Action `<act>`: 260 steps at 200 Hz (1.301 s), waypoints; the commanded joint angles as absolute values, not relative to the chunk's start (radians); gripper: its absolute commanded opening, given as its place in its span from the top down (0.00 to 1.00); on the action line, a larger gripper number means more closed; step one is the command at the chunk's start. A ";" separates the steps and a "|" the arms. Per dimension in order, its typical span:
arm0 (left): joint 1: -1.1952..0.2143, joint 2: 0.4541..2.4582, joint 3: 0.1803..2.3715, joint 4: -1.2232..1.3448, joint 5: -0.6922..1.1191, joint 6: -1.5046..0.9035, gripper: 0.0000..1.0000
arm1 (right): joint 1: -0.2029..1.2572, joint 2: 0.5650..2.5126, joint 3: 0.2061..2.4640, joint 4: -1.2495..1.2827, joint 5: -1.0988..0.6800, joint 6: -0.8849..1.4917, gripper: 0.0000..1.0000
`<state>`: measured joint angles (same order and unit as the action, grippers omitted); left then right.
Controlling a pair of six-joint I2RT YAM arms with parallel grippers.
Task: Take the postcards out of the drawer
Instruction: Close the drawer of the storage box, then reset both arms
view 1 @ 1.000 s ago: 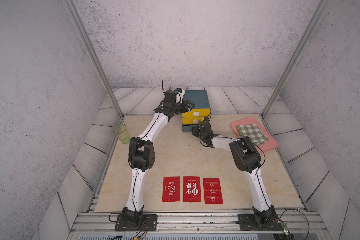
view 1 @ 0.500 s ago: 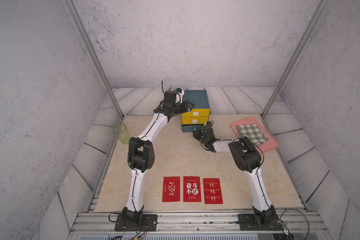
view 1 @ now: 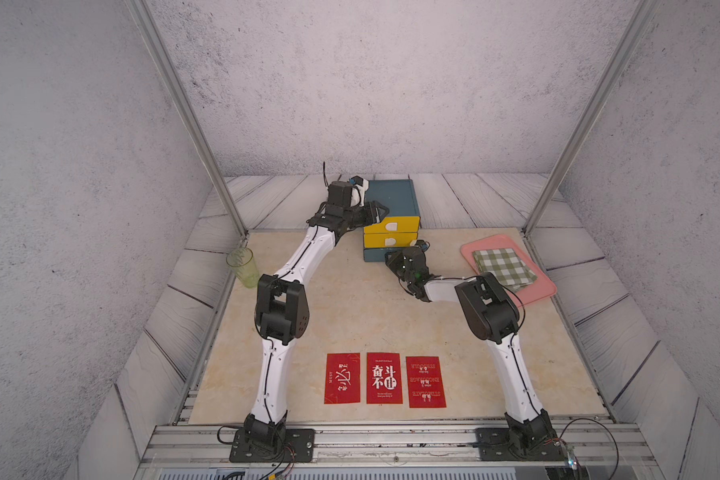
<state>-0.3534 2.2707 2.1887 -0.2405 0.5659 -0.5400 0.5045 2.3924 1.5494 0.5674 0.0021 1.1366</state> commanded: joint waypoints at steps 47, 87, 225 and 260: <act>-0.345 2.228 2.158 -0.260 0.569 -0.549 0.49 | 0.490 2.367 1.460 0.607 -0.041 1.122 0.63; -0.342 2.215 2.151 -0.258 0.562 -0.552 0.48 | 0.495 2.214 1.267 0.630 -0.042 1.075 0.59; -0.220 1.320 1.085 -0.028 0.149 -0.231 0.04 | 0.254 1.264 0.890 -0.162 0.141 0.266 0.25; -0.157 1.177 0.741 0.132 -0.123 -0.079 0.04 | 0.124 1.294 0.772 -0.018 0.198 0.112 0.10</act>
<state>-0.1871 1.2182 0.9344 0.0002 0.1089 -0.2333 0.1715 1.2449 0.8543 -0.0280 0.1341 0.2790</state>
